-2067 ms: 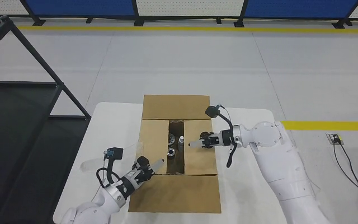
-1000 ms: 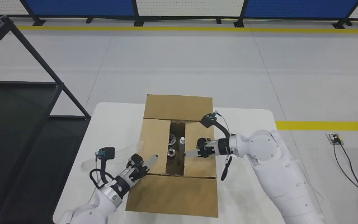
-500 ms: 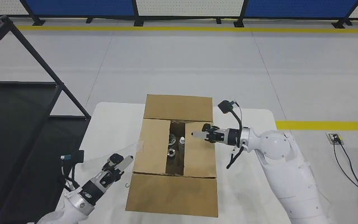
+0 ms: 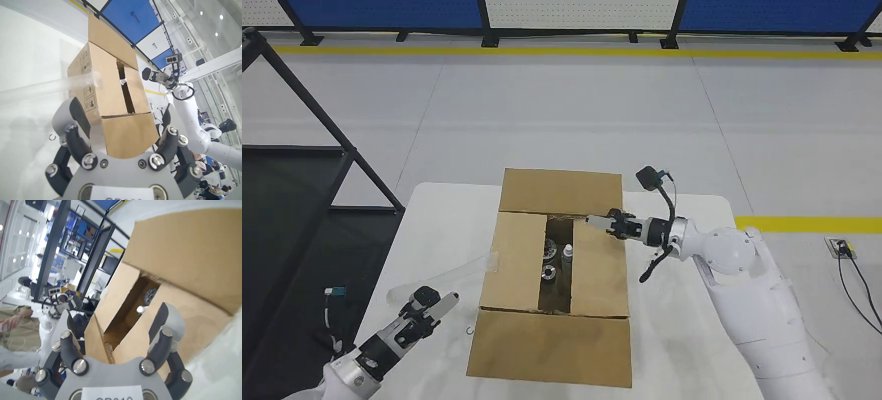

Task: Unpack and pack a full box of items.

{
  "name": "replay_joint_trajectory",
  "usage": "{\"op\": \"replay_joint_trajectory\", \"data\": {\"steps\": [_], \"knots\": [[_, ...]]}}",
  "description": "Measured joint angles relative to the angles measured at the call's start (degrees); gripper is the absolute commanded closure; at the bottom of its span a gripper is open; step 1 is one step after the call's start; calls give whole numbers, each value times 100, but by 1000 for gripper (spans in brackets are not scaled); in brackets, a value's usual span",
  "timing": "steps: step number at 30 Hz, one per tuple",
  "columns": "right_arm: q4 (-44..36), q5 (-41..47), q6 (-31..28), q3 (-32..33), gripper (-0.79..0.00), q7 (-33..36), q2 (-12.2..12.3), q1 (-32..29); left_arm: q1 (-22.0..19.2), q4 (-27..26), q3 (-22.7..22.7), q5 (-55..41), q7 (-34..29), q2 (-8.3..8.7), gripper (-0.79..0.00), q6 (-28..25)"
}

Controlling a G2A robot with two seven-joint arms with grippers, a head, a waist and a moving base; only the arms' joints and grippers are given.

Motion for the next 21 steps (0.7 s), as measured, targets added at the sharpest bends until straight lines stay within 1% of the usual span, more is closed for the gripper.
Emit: {"op": "replay_joint_trajectory", "data": {"steps": [4, 9, 14, 21], "knots": [[679, -193, -143, 12, -785, -487, -9, 419, 42, 128, -2, 70, -397, 51, -785, -160], [1684, -469, -213, -239, -785, -1275, -103, 964, 62, 389, -192, 48, -1023, 143, -785, -532], [2733, -357, -419, -558, -785, -1514, -260, 1515, 132, 501, -248, -89, -1519, 220, -785, -836], [4007, -135, -681, -912, -785, -1685, -518, 2093, 206, 567, -151, -357, -2036, 308, -785, -1099]]}}
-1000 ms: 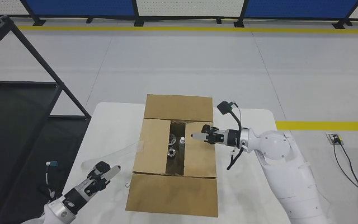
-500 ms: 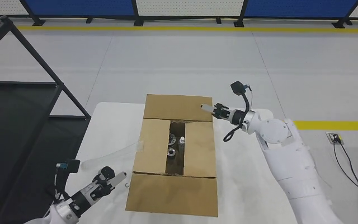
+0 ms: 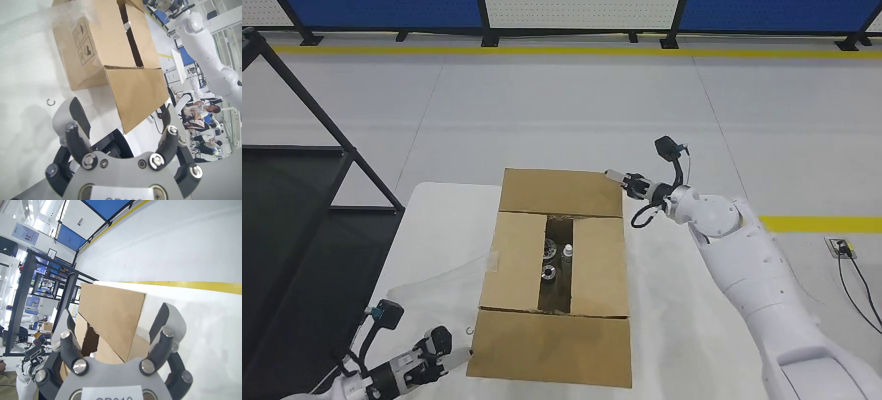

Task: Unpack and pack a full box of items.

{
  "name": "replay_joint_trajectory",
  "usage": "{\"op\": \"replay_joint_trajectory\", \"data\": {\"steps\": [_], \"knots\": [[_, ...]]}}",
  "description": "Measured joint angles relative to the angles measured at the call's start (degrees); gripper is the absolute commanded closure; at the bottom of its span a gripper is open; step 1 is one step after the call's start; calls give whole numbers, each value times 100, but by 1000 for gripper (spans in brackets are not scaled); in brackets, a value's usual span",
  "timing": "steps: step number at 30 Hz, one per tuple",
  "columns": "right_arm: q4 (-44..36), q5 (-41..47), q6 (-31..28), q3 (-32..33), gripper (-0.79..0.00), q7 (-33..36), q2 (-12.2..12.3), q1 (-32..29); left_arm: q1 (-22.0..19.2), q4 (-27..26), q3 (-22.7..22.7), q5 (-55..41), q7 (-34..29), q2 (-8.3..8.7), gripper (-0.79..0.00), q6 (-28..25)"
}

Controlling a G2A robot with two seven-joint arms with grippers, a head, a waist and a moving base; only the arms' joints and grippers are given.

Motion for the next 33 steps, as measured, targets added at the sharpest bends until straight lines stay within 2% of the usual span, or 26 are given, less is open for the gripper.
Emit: {"op": "replay_joint_trajectory", "data": {"steps": [5, 13, 23, 33], "knots": [[658, 305, -295, -121, -785, 305, -166, 258, 7, 94, 103, -68, -336, 69, -785, -156], [1153, 842, -866, -77, -785, 970, -283, 499, -15, 140, 401, -102, -677, 159, -785, -273], [1287, 1150, -1427, 82, -785, 1308, -204, 594, 28, 33, 668, -201, -499, 236, -785, -345], [1028, 1243, -1831, 190, -785, 1568, -71, 542, 40, -163, 711, -582, -50, 292, -785, -310]]}}
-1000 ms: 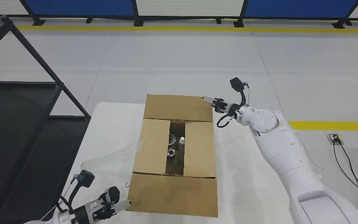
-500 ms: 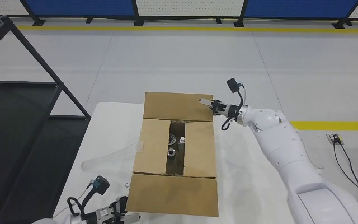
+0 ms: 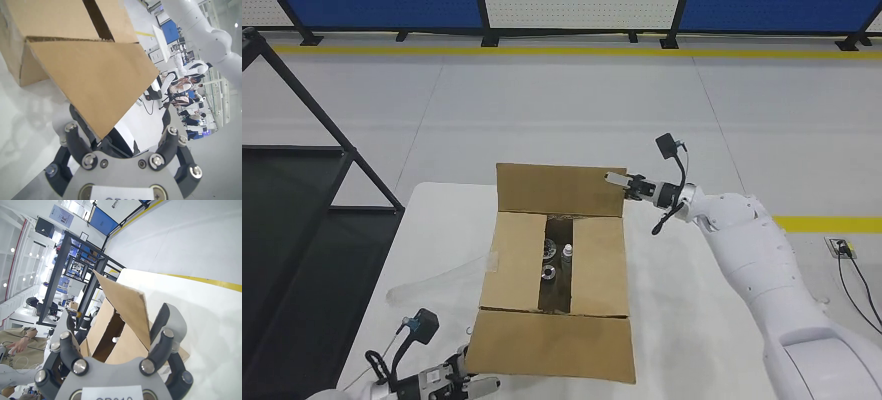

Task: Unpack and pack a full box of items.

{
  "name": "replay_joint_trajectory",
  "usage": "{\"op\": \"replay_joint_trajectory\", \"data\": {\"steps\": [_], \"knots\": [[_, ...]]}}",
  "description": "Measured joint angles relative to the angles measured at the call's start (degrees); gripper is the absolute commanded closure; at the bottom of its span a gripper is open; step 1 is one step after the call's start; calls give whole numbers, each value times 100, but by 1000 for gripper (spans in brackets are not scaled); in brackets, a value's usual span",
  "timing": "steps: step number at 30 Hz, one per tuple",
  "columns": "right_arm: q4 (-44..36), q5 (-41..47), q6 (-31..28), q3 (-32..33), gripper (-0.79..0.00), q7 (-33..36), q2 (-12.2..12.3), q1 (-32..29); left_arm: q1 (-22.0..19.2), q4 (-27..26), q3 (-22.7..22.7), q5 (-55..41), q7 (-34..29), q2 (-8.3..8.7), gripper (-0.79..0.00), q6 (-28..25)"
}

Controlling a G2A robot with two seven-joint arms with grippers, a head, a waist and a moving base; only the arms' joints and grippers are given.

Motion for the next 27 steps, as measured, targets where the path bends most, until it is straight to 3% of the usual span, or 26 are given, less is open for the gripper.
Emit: {"op": "replay_joint_trajectory", "data": {"steps": [9, 16, 22, 27], "knots": [[-654, 30, -270, 61, -785, 330, 136, -167, -124, -542, 44, -218, 416, 43, -785, 178], [-1562, -106, -151, 91, -785, 626, 279, -486, -477, -713, 335, 396, 1137, 43, -785, 821], [-2616, -129, 238, 246, -785, 1050, 470, -942, -853, -688, 756, 1069, 1789, 25, -785, 1306], [-3498, -173, 893, 352, -785, 1463, 611, -1304, -1252, -496, 1150, 1266, 2132, 0, -785, 1809]]}}
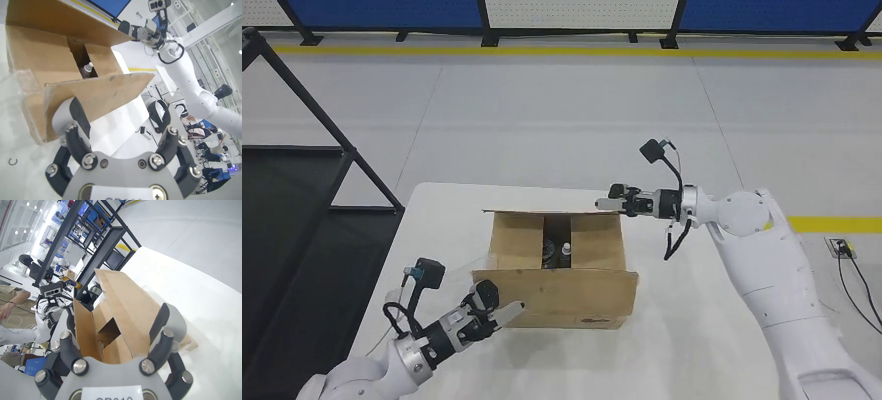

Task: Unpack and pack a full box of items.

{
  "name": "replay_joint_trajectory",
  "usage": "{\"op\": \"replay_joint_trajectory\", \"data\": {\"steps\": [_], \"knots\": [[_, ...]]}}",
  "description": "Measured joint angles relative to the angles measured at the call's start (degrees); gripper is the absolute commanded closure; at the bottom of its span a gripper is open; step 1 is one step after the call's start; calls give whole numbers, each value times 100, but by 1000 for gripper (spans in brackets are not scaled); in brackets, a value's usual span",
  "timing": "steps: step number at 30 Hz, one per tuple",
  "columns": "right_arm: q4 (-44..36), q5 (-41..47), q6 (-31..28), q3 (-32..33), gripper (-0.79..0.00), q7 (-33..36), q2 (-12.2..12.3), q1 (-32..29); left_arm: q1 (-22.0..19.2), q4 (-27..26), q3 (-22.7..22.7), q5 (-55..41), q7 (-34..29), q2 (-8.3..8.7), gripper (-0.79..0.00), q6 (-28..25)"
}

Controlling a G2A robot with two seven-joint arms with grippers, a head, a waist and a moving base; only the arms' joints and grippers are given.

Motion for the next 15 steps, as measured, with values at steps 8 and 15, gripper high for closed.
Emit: {"op": "replay_joint_trajectory", "data": {"steps": [8, 15], "knots": [[-500, -60, 693, -42, -785, 272, 61, -163, -246, 114, 244, 224, 233, -16, -785, 325], [-500, -56, 689, -44, -785, 266, 60, -166, -243, 116, 242, 219, 233, -15, -785, 324]]}}
